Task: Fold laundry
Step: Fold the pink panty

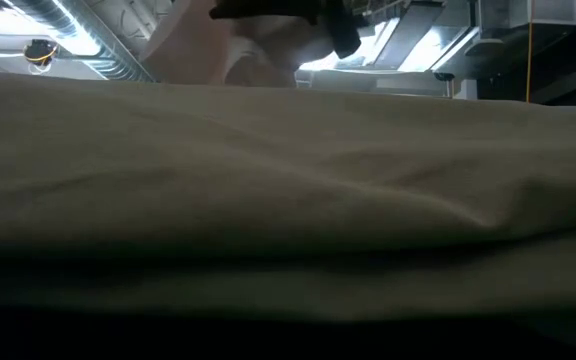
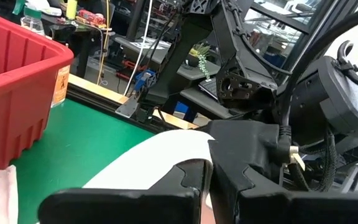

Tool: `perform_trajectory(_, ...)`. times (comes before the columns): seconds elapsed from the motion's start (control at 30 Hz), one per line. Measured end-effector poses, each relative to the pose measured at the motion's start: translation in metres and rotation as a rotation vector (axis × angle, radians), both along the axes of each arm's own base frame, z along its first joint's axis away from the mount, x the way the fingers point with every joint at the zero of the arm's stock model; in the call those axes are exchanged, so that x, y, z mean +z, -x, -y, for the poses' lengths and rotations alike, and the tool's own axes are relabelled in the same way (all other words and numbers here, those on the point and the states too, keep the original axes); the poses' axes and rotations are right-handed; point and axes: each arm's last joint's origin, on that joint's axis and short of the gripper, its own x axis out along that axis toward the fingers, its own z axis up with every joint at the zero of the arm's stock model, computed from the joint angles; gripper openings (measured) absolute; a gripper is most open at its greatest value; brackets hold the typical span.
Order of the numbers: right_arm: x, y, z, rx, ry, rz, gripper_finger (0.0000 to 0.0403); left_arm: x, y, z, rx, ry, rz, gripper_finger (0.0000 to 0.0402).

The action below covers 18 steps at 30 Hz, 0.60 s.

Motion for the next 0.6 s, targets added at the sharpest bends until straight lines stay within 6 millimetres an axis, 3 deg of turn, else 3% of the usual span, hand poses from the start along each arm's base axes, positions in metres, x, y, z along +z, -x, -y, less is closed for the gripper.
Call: perform_trajectory(0.6, 0.0085, -0.0030, -0.0029, 0.024, -0.083, 0.088, 0.0205, -0.0010, 0.0001, 0.0000, 0.000, -0.004, -0.010, 0.0009)
